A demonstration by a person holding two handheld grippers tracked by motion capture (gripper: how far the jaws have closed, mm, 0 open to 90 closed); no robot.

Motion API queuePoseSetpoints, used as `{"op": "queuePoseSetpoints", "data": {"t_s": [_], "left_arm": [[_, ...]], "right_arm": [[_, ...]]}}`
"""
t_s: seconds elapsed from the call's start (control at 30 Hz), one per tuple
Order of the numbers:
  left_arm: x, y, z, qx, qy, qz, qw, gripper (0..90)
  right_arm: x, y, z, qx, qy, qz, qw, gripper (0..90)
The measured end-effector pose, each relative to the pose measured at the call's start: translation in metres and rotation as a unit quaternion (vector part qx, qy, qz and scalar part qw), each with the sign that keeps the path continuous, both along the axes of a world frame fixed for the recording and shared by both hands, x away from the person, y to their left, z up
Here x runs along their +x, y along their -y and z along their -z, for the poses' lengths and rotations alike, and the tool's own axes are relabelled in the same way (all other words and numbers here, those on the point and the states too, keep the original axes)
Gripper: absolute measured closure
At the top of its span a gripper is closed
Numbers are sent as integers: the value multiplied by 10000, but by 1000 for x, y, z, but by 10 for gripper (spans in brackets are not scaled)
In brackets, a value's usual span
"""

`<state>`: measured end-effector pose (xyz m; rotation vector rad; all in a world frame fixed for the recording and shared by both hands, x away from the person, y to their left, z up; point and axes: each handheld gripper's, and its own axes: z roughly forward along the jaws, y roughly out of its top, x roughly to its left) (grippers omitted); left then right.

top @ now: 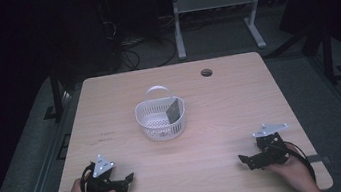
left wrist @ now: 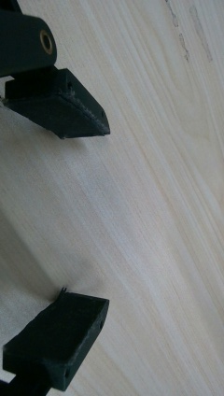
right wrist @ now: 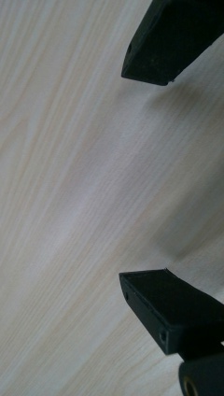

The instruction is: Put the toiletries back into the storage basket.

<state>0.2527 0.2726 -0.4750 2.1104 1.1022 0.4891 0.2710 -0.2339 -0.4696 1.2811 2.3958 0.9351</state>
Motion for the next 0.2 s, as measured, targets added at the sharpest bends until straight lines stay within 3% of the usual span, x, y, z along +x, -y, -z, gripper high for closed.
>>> {"op": "queuePoseSetpoints", "data": {"t_s": [0.2], "left_arm": [[0,0,0,-5,-11,39,10000,129]], "right_arm": [[-1,1,4,-103,-59,17,9999,24]]}}
